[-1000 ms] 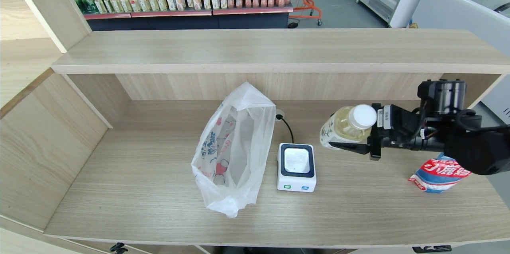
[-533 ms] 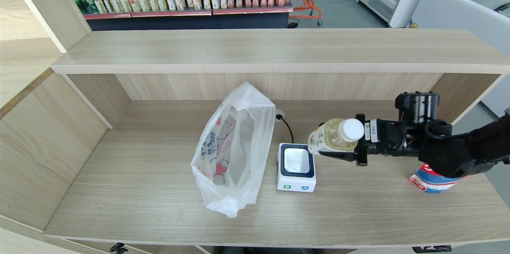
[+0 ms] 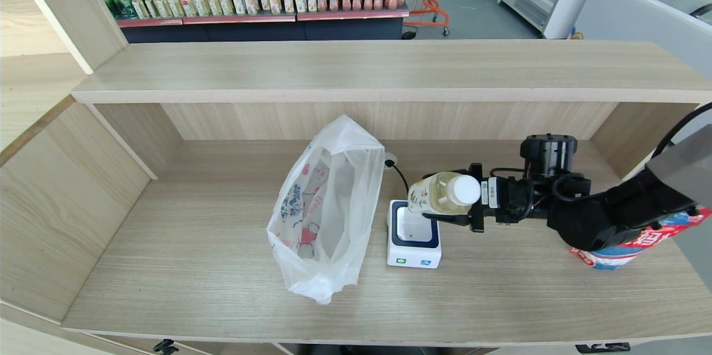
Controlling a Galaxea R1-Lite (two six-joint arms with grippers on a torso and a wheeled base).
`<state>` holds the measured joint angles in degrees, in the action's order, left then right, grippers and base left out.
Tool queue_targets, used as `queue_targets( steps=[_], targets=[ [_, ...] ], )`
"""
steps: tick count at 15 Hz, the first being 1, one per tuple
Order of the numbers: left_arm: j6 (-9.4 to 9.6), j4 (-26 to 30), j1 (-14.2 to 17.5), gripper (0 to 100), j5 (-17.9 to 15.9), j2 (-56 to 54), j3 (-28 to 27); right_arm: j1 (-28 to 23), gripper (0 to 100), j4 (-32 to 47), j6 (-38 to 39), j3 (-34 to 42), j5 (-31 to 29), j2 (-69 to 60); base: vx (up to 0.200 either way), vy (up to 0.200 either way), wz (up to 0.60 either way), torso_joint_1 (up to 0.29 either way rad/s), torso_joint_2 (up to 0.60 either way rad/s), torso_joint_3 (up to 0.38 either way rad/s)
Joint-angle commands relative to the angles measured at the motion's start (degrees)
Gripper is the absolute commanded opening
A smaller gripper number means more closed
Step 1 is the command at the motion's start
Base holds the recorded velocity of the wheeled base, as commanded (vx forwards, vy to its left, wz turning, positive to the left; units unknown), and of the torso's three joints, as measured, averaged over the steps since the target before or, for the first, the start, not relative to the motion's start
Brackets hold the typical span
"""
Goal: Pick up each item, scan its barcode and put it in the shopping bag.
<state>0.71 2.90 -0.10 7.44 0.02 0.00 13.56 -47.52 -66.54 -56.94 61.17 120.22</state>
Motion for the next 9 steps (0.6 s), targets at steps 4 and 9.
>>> queue_targets(
  steps=[4, 9],
  targets=[
    [0.0, 0.0, 0.0, 100, 0.0, 0.0, 0.0, 0.9, 0, 0.1, -0.7, -3.4, -0.1, 4.0, 0.0, 0.0, 0.0, 0.0, 0.0, 0.0],
    [0.0, 0.0, 0.0, 100, 0.0, 0.0, 0.0, 0.9, 0, 0.1, -0.1, -3.8, -0.2, 3.4, 0.0, 0.0, 0.0, 0.0, 0.0, 0.0]
  ],
)
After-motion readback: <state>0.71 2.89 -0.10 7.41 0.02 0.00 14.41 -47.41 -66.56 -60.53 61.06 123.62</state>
